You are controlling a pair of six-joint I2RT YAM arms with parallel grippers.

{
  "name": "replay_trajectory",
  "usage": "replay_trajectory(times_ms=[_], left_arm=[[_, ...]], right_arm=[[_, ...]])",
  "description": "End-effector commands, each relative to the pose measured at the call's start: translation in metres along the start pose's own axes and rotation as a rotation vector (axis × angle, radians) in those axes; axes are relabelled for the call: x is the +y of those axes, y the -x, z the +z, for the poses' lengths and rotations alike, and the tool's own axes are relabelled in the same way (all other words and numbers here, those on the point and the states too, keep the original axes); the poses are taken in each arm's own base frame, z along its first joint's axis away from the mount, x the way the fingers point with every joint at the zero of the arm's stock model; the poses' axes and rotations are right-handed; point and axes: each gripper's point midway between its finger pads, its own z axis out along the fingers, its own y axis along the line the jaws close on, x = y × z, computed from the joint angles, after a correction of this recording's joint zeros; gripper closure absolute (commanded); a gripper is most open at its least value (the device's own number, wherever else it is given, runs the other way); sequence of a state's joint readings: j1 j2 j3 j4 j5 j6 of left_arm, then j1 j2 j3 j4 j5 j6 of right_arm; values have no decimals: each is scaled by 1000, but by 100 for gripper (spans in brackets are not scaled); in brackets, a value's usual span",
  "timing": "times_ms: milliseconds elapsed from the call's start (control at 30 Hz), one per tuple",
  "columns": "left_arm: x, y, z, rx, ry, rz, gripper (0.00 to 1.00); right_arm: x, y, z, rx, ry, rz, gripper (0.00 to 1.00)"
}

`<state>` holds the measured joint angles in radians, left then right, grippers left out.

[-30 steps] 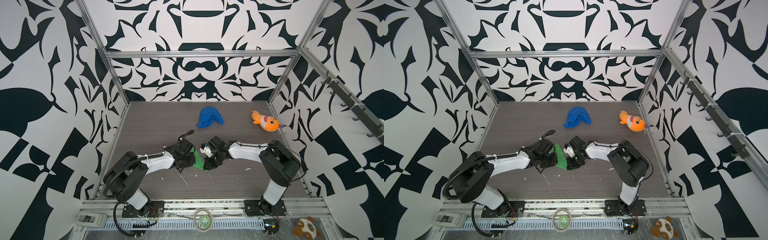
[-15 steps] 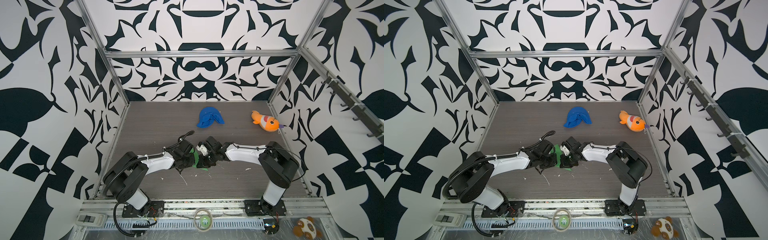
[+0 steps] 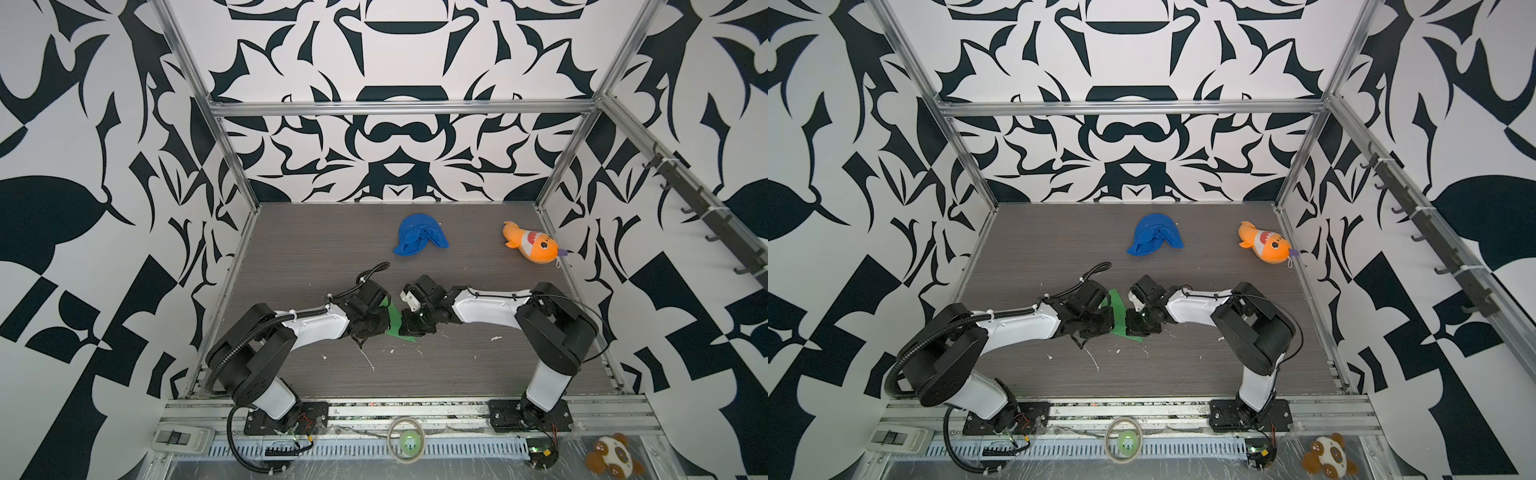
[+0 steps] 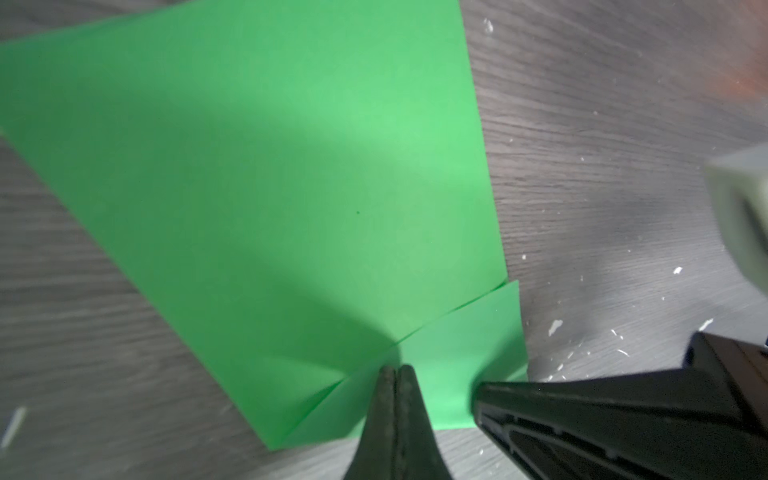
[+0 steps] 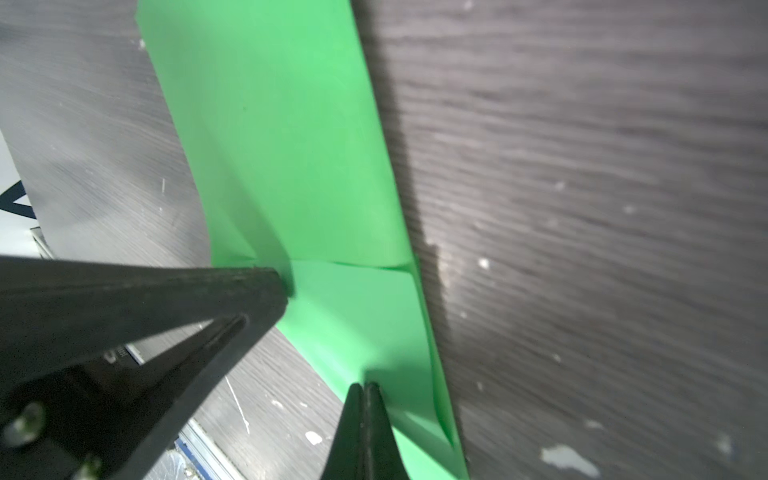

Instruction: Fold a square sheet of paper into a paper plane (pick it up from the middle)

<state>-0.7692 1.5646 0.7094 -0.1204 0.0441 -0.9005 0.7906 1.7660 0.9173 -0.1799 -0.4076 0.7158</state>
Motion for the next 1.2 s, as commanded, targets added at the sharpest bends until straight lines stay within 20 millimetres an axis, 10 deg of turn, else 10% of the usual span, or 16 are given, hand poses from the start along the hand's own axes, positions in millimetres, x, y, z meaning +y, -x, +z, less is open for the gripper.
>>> replay_trajectory(times_ms=[0,433,767,1167], left_arm=[[43,-20,8,59,170,-14,97],[36,-15,6,52,160,-5,97],[-34,33,-36,-92,-34,5,74],[9,22,-66,-247,-102,-278,35]], right_arm=[[-28,-20,-8,32,-95,31,100],[-65,-47,-28,40,-164,77,100],[4,5,-68,-184,37,-191,91],[38,41,-68,-264,89,-452,54]])
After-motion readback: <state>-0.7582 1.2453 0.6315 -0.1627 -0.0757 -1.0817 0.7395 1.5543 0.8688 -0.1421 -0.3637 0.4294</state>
